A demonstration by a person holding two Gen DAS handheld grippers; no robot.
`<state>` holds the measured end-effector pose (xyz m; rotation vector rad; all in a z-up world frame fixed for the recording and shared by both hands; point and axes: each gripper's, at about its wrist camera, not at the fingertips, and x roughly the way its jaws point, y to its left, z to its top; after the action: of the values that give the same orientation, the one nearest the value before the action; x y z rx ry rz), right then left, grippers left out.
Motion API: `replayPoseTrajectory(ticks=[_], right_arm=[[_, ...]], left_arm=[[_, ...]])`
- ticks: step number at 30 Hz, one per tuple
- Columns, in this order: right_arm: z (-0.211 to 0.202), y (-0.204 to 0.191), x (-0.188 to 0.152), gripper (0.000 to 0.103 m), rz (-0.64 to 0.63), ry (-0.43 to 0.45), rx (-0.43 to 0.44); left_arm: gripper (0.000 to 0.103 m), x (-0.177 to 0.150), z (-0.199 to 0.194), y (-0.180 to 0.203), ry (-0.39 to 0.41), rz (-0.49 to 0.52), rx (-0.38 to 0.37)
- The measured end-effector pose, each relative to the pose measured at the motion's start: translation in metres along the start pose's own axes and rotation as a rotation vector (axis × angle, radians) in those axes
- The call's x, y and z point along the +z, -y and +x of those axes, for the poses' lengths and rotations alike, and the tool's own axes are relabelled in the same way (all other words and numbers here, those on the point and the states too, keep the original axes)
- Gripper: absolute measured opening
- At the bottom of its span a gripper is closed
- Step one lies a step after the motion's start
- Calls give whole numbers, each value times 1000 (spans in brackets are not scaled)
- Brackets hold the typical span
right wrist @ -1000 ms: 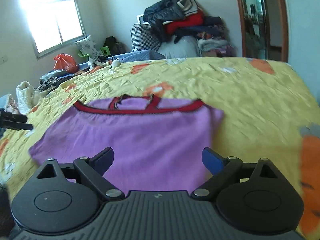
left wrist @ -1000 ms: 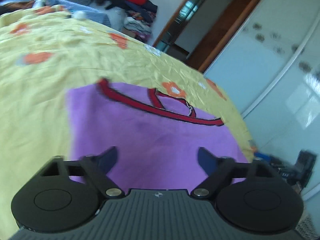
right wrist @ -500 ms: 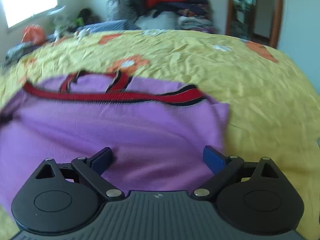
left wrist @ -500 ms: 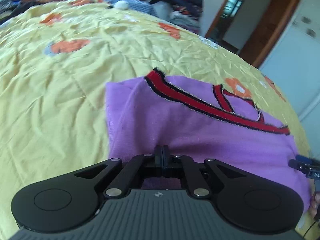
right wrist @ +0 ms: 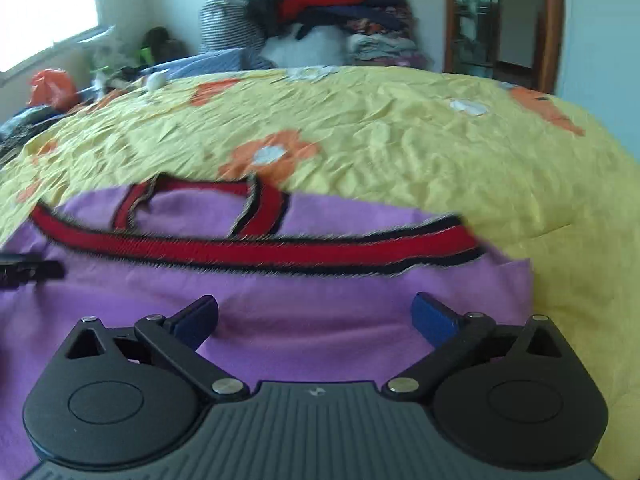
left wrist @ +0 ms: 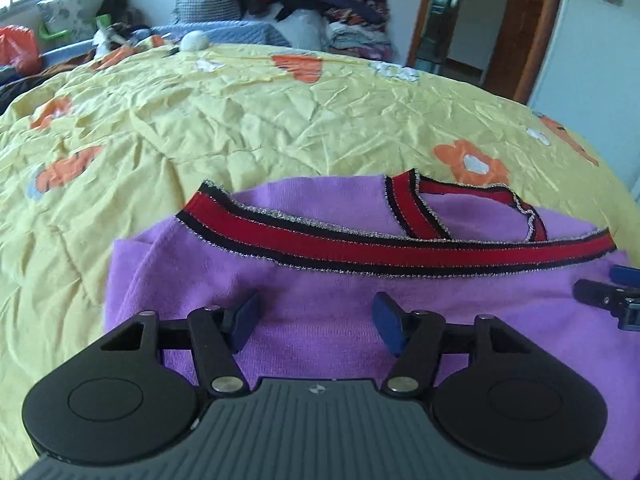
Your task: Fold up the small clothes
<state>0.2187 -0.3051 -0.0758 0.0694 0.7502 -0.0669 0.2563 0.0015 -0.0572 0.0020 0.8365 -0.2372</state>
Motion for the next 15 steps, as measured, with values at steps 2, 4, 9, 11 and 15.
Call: replayPoseTrajectory(ticks=[2, 4, 9, 11, 15], right_arm=[[-3, -10, 3, 103, 9, 29, 65], [1, -22, 6, 103, 0, 32, 84], [31, -24, 7, 103, -64, 0, 32], [33, -3, 10, 103, -25, 4, -16], [26, 20, 15, 103, 37, -11, -41]], left_arm=[[71, 2, -3, 2, 8, -25, -11], [72, 4, 0, 9, 15, -10, 2], [79, 4, 15, 14, 14, 26, 39], [79, 4, 15, 13, 14, 32, 34], [79, 2, 14, 13, 22, 39, 38]])
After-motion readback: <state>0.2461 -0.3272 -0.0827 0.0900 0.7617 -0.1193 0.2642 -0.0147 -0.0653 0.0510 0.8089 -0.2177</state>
